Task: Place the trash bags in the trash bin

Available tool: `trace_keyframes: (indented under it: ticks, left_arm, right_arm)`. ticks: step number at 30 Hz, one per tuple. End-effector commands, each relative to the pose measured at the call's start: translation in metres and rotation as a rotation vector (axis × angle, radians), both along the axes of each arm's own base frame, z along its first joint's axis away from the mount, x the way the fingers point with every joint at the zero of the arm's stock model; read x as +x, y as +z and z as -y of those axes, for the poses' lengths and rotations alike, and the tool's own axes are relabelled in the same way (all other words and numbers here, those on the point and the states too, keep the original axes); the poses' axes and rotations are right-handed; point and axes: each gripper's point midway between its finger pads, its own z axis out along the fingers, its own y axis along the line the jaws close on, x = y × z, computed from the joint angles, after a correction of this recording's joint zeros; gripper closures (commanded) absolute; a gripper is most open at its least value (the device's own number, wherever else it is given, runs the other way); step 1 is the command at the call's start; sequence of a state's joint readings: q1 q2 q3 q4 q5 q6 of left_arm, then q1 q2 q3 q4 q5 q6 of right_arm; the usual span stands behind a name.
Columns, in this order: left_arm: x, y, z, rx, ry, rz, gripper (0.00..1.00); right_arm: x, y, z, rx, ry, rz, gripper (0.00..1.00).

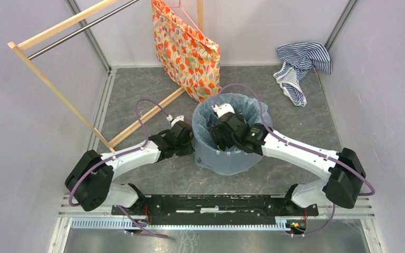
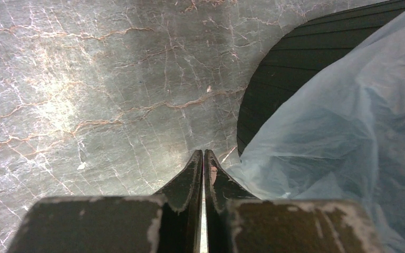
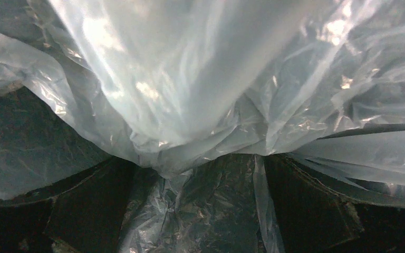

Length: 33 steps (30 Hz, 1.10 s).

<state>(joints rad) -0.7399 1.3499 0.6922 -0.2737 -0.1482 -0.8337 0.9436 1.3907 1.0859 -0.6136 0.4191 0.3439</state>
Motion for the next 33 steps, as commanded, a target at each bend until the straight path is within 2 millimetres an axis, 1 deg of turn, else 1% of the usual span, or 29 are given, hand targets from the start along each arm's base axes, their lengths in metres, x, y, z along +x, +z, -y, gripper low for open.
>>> trace_keyframes:
  ticks: [1,11,13,16,19,23,28,33]
  left_arm:
    - [0.006,0.002,0.004,-0.012,0.007,0.027,0.92]
    - [0.007,0.003,0.003,-0.007,0.002,0.030,0.92]
    - [0.008,0.003,0.002,0.002,0.003,0.033,0.94]
    - [0.009,0.005,0.000,0.018,0.001,0.041,0.95]
    - [0.011,0.006,0.001,0.022,-0.005,0.042,0.95]
    - [0.011,0.005,0.003,0.022,-0.010,0.037,0.96]
    - [0.013,0.006,0.005,0.023,-0.017,0.038,0.96]
    - [0.013,0.005,0.006,0.022,-0.020,0.034,0.96]
  right_arm:
    - [0.001,-0.014,-0.004,0.010,0.010,-0.021,0.02]
    - [0.001,-0.039,-0.003,-0.012,0.023,-0.065,0.02]
    - [0.000,-0.041,-0.003,-0.012,0.030,-0.081,0.02]
    - [-0.002,-0.038,-0.007,-0.006,0.051,-0.101,0.02]
    - [-0.002,-0.029,-0.009,-0.018,0.070,-0.117,0.02]
    - [-0.004,-0.023,-0.006,-0.038,0.079,-0.129,0.02]
    - [-0.006,-0.022,-0.005,-0.044,0.102,-0.176,0.02]
    - [-0.001,-0.019,-0.010,-0.039,0.124,-0.205,0.03]
